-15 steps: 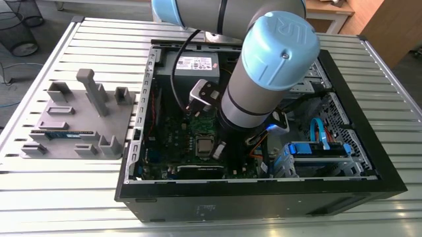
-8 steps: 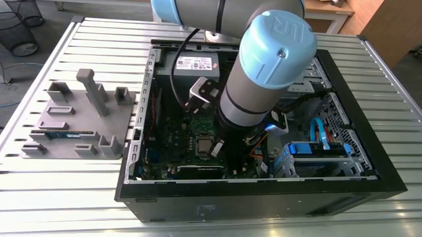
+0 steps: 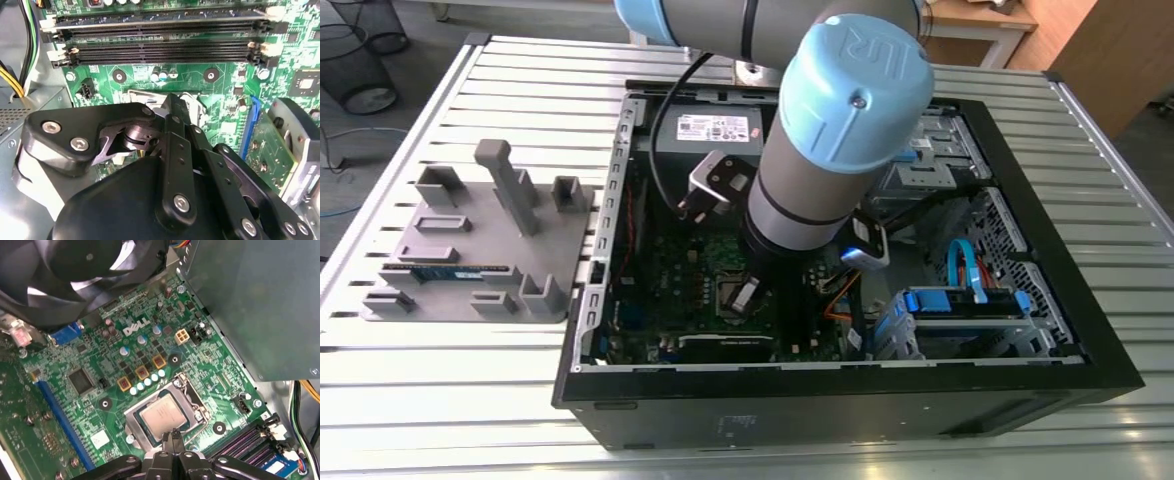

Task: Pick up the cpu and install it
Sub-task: 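Install the first cpu locking lever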

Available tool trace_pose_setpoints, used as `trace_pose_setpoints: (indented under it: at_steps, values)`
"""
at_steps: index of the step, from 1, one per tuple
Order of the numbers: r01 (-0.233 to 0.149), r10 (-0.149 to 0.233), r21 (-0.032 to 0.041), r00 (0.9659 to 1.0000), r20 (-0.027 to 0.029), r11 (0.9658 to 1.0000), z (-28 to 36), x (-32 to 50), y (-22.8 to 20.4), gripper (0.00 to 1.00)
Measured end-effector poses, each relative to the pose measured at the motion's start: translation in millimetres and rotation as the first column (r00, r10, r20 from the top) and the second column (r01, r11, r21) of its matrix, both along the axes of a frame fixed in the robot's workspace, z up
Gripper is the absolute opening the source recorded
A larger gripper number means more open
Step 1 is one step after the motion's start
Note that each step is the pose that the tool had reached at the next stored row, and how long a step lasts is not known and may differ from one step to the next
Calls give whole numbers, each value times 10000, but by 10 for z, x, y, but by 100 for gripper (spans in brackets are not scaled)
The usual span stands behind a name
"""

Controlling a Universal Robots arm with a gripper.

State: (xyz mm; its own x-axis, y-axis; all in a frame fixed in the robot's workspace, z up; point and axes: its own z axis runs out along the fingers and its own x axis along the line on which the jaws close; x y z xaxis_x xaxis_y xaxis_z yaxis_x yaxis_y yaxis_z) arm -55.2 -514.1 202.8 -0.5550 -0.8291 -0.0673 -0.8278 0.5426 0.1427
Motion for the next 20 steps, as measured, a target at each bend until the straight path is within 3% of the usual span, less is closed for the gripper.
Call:
trace_pose_setpoints:
  at_steps: [5, 20]
  values:
    - [143, -143, -2, 9999, 4, 9999, -14, 1, 2, 11]
    - [825, -825, -9, 9966, 2, 9966, -137, 30, 1, 11]
